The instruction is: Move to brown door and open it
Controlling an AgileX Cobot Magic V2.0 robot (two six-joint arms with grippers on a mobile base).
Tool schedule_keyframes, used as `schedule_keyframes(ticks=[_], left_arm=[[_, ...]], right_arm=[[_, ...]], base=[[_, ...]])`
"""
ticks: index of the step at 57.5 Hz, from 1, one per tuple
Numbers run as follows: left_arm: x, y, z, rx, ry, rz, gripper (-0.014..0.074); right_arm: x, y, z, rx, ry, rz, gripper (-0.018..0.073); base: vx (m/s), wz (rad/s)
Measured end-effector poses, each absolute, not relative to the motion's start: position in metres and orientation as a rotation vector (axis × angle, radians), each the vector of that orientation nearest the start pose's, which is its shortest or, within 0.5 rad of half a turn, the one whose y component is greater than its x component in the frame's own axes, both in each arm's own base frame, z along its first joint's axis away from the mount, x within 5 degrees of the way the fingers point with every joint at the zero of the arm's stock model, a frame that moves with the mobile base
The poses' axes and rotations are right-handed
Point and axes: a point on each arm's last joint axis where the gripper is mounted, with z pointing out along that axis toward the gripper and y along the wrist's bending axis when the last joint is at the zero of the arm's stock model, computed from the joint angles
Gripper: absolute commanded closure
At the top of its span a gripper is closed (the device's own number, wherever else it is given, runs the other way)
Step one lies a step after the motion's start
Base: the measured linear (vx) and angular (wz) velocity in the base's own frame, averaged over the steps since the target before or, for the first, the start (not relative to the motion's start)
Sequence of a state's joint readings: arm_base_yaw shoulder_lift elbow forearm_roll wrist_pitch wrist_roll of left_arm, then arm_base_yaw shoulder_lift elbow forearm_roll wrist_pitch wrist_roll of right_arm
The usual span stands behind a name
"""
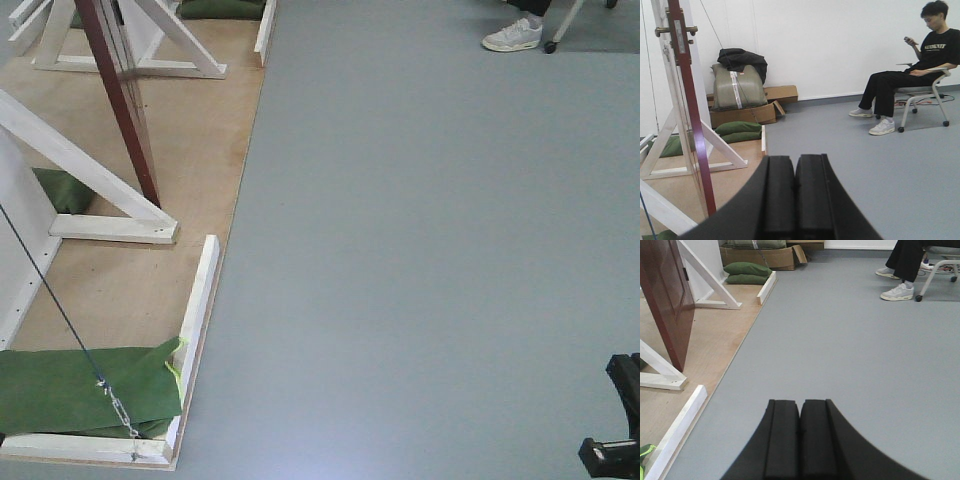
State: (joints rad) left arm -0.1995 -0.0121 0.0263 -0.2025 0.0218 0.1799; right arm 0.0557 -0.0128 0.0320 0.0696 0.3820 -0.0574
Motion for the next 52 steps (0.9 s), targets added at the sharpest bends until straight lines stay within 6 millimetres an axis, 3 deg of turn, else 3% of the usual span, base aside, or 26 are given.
schedule_keyframes(ticks=[52], left_arm=[[0.0553,-0.0116,0.2030,0.138,1.516,-0.181,0.0600]], right_arm=[[0.0521,0.0053,0.1689,-0.063,1.883,0.068,0.0559]], base=[[0.00,0.00]])
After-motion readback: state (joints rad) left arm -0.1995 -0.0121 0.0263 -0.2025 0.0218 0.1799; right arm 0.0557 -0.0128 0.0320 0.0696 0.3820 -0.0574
